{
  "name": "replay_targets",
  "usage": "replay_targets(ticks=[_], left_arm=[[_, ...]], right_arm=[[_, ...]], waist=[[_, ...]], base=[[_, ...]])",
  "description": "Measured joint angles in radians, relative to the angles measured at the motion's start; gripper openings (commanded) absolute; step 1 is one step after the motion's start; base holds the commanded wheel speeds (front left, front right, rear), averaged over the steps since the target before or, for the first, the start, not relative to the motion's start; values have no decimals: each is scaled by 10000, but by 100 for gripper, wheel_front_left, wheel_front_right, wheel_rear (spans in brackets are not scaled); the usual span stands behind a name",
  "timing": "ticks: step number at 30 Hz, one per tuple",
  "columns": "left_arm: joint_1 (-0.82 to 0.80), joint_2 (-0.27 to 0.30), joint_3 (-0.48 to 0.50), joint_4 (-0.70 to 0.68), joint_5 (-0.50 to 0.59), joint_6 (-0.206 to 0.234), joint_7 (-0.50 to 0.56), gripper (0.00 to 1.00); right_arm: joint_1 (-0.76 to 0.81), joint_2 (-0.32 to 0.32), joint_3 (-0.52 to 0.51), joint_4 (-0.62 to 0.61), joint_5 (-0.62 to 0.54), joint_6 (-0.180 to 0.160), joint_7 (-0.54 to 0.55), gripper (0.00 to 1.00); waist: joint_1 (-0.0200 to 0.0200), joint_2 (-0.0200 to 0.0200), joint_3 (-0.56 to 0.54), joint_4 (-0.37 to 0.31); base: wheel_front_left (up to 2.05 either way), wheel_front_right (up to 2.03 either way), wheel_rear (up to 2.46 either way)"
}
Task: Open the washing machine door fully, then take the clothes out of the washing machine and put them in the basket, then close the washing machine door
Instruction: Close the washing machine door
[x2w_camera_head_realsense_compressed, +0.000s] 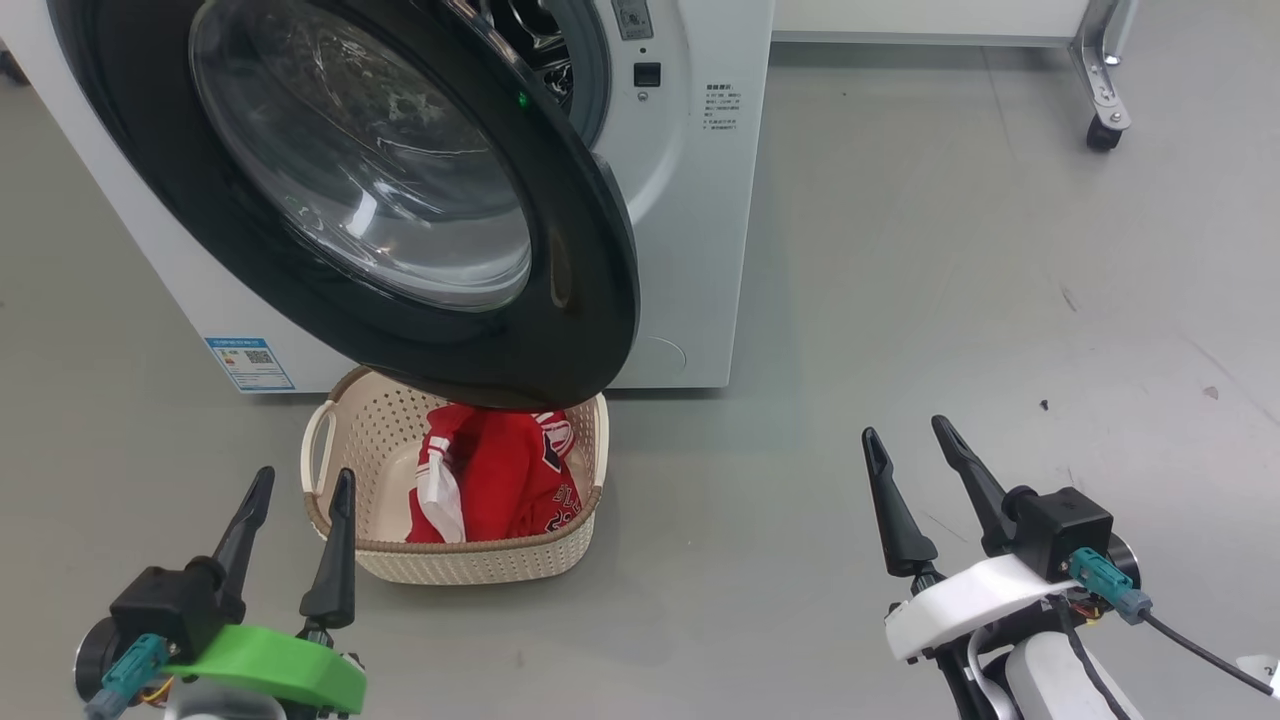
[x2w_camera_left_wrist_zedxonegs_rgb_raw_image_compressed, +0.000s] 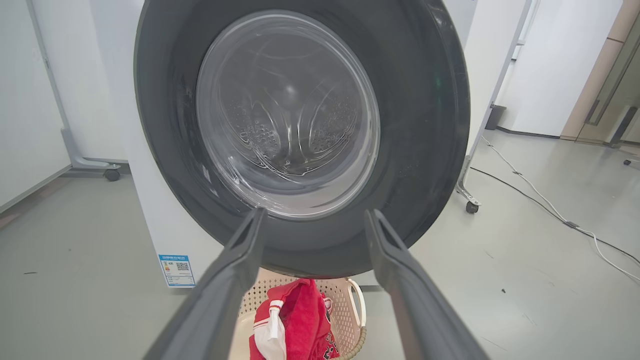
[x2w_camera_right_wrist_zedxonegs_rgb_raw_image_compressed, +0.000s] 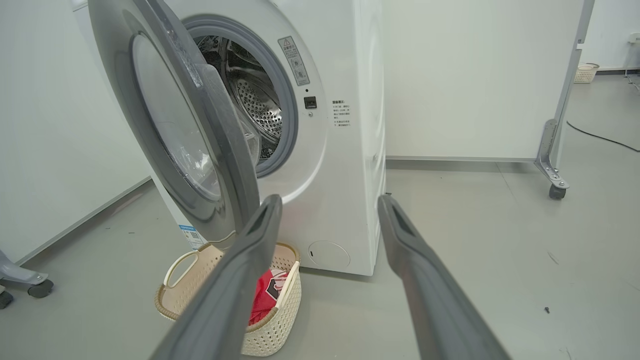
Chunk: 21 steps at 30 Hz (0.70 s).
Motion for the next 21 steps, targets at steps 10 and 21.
replay_targets(ticks=[10, 21], left_arm=[[84, -224, 119, -42, 184, -23, 0, 100], [192, -324, 194, -40, 357, -146, 0, 100]], right_arm=[[21, 0, -48, -6, -2, 0, 0, 100], [64, 0, -50, -35, -2, 0, 0, 100]], waist=[[0, 0, -75, -46], [0, 0, -118, -102]], base=[[0, 0, 0], [0, 0, 0]])
